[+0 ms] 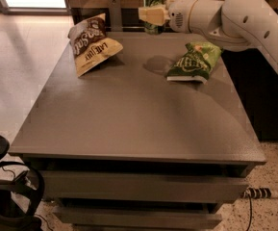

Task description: Move green can near brown chip bag

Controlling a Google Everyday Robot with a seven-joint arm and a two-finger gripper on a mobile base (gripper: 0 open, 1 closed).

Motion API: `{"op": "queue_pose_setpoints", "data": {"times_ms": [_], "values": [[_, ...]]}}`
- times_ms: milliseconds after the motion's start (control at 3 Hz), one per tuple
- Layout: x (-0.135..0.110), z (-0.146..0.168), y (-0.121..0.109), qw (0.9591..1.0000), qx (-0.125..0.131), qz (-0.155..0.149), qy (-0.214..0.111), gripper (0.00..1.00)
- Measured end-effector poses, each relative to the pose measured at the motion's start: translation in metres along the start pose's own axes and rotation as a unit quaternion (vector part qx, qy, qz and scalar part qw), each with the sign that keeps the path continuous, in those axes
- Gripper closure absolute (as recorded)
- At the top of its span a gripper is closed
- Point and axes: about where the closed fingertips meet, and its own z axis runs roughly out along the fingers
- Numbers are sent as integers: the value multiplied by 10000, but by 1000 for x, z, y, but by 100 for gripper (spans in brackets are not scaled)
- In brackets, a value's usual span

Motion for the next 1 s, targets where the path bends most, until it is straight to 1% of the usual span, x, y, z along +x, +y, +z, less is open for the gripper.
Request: {"op": "queue_pose_setpoints", "data": {"times_ms": [333,667,1000], "values": [[15,49,-14,9999,67,-87,-79,100],[42,99,-31,9997,98,-66,-201,100],[43,102,-30,9997,115,-68,-189,100]]}}
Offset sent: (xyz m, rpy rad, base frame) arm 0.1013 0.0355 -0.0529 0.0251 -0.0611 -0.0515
